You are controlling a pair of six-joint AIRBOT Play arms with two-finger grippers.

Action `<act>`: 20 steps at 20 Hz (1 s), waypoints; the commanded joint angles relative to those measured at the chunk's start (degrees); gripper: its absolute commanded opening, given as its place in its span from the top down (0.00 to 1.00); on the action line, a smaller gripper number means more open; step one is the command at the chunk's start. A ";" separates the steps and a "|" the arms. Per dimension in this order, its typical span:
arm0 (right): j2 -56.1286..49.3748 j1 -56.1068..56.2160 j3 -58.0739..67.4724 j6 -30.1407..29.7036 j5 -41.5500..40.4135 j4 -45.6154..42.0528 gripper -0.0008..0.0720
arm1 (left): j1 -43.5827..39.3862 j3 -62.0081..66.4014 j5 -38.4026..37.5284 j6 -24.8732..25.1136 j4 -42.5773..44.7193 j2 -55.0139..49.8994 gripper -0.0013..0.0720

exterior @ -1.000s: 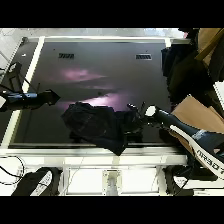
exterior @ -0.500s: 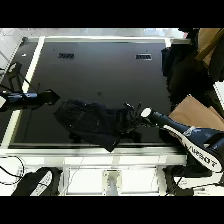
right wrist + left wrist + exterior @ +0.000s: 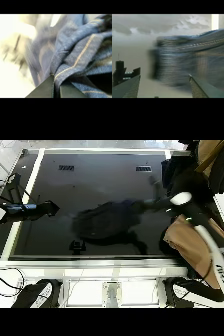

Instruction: Fold the clothes and pants, and hang the long-sleeved shirts on hangers.

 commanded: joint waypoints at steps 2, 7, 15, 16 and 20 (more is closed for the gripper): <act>9.03 -22.12 13.57 7.76 15.45 -13.73 0.98 | 0.00 0.04 0.59 0.04 0.00 0.02 0.05; 12.74 -48.85 21.38 7.96 34.58 -13.55 0.98 | 0.00 0.04 0.61 0.02 0.02 0.02 0.05; 13.77 -74.31 22.34 9.53 39.89 -28.59 0.98 | 0.00 0.04 0.98 0.00 0.00 0.02 0.05; 13.79 -75.21 22.34 9.51 40.06 -32.33 0.98 | 0.00 0.04 1.01 0.02 0.00 0.02 0.05; 13.46 -75.34 21.40 8.76 40.02 -36.35 0.97 | 0.00 0.04 1.01 0.00 -0.02 0.02 0.05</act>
